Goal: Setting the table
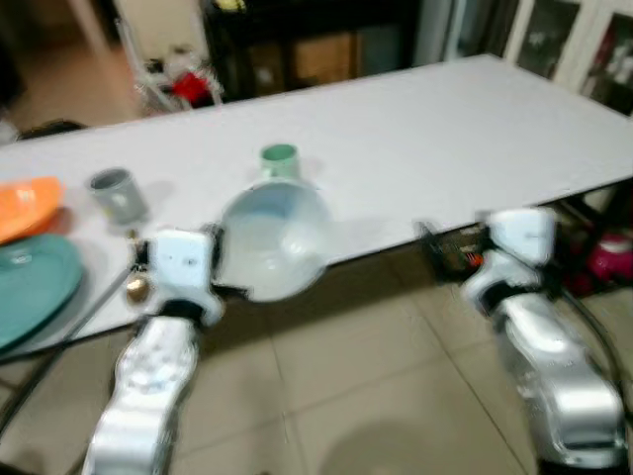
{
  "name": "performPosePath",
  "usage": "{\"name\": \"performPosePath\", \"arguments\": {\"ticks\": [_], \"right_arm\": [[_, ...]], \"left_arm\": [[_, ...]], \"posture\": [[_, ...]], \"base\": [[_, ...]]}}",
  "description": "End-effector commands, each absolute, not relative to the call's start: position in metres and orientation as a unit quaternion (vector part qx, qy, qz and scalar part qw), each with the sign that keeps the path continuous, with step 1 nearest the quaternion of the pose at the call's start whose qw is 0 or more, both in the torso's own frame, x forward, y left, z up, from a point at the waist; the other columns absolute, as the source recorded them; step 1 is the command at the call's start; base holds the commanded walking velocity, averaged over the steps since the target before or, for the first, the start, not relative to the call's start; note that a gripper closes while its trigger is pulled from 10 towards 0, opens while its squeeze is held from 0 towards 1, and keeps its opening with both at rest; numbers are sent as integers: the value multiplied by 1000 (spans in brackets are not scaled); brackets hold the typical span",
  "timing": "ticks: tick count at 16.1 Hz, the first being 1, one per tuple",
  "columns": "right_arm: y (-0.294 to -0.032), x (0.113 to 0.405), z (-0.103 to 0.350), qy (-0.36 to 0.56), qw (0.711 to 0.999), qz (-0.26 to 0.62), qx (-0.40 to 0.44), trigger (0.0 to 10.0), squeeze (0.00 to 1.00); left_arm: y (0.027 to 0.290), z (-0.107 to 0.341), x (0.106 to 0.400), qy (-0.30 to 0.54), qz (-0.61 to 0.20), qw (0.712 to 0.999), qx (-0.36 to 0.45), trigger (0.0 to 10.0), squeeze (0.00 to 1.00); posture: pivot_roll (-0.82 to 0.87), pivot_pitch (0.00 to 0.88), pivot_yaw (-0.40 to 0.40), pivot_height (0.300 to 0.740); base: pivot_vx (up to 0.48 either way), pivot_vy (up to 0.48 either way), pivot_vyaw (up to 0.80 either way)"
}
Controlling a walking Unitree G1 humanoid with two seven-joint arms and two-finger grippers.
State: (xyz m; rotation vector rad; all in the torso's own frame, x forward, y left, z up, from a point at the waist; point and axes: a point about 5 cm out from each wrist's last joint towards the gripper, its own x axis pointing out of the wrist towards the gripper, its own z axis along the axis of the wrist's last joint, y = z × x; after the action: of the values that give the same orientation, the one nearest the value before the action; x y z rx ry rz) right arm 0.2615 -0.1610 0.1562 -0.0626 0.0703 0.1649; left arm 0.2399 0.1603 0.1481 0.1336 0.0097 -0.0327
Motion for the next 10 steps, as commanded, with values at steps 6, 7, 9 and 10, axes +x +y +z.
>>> {"name": "performPosePath", "arguments": {"ticks": [6,7,9,10], "right_arm": [[-171,261,158,31,997,66,-36,10000,0],[-170,261,158,31,997,67,-36,10000,0],[-170,262,159,31,997,68,-35,10000,0],[-171,262,159,31,996,71,-33,10000,0]], "left_arm": [[149,158,244,-22,-41,997,62,10000,0],[149,158,244,-23,-43,997,62,10000,0],[147,158,245,-21,-47,997,57,10000,0],[144,158,245,-22,-53,998,31,10000,0]], "posture": [[-129,0,92,740],[-129,0,93,740],[-131,0,94,740],[-133,0,95,740]], "base": [[429,0,0],[428,0,0],[414,0,0],[0,0,0]]}}
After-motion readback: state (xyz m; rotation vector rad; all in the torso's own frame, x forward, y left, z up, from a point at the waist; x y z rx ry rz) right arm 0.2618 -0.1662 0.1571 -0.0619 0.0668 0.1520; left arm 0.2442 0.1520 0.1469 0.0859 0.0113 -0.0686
